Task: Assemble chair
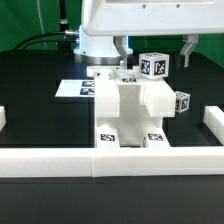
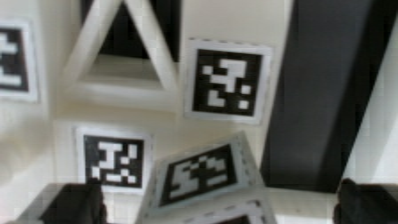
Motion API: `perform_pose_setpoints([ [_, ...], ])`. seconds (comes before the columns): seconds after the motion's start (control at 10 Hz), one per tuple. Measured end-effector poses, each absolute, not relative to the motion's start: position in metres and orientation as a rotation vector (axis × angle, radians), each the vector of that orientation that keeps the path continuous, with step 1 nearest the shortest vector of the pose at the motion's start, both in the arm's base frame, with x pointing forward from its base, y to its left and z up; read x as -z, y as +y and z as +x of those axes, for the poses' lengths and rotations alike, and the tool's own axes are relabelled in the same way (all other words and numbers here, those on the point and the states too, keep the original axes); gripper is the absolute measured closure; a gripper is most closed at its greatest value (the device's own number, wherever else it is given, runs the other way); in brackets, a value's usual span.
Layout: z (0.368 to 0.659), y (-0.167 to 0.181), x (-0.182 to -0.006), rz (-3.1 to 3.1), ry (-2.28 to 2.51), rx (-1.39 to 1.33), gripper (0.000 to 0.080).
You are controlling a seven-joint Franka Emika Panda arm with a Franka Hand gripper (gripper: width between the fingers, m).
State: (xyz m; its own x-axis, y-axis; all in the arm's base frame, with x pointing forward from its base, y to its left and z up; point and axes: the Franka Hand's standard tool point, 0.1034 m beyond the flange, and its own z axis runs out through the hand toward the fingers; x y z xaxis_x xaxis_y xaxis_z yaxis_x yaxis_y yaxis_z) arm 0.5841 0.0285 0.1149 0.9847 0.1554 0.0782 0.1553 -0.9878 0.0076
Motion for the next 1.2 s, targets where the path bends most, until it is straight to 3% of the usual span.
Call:
perform_pose_setpoints([
  [0.1,0.5839,0.0288,-0.1147,3.117,0.301,-0.122,0.0151],
  [0.3,0.5837,0.0299,-0.1143,3.118,0.300,-0.121,0.0420],
  [0.4,0.5837,0.0295,-0.1143,3.118,0.299,-0.121,0.0420],
  [0.5,0.5837,0.0293,-0.1142,3.118,0.299,-0.120,0.0524],
  [0.9,0.5839,0.0246,-0.1133,3.132,0.133,-0.126,0.0524],
  [1.2,0.5854,0.0218,-0.1120,3.127,-0.330,-0.147,0.0526],
])
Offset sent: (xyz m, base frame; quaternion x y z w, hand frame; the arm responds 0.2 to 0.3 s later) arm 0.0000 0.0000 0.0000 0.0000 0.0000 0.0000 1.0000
